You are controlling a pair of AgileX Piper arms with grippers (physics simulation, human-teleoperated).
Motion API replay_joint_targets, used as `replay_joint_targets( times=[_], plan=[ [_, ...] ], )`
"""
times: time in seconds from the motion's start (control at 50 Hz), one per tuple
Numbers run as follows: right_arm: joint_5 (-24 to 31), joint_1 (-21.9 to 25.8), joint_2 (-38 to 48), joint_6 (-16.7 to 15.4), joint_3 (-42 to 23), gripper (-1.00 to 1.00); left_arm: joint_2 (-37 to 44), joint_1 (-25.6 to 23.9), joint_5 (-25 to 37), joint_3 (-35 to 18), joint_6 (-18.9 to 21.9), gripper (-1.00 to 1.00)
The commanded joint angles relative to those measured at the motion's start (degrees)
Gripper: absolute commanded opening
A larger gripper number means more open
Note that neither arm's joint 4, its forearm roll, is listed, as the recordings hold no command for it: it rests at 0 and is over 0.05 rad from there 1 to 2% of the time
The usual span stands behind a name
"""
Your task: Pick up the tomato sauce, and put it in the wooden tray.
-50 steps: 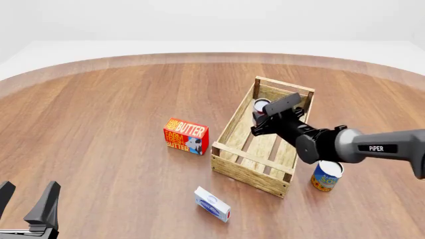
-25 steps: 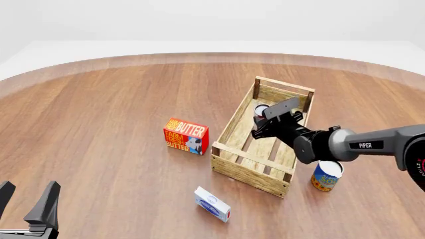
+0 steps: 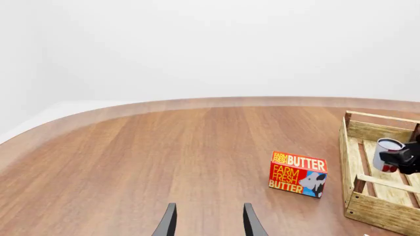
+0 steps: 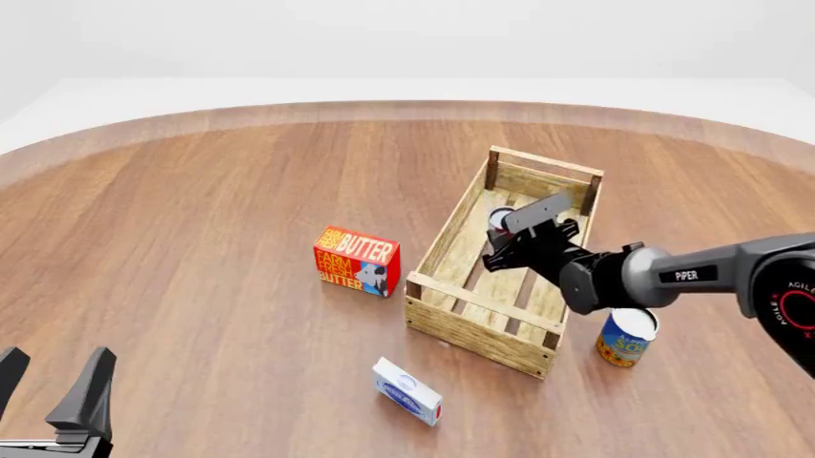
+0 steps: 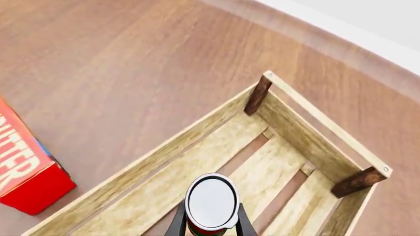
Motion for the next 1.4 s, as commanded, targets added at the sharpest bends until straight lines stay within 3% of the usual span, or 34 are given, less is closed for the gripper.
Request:
replay_joint_targets(
  times=[0.02, 0.48, 0.5, 1.4],
  plan=[
    [0.2, -0.2, 0.8, 0.7, -0.5, -1.00, 0.0, 0.0, 0.0, 0.0, 0.0, 1.00],
    [0.2, -0.3, 1.5, 0.6, -0.6, -1.00, 0.0, 0.0, 0.0, 0.0, 0.0, 1.00],
    [0.3, -0.4, 1.6, 0.8, -0.8, 1.00, 0.0, 0.0, 0.0, 0.0, 0.0, 1.00],
    [0.1, 0.0, -5.8, 0.9, 3.7, 1.00, 0.0, 0.0, 0.0, 0.0, 0.0, 1.00]
  ],
)
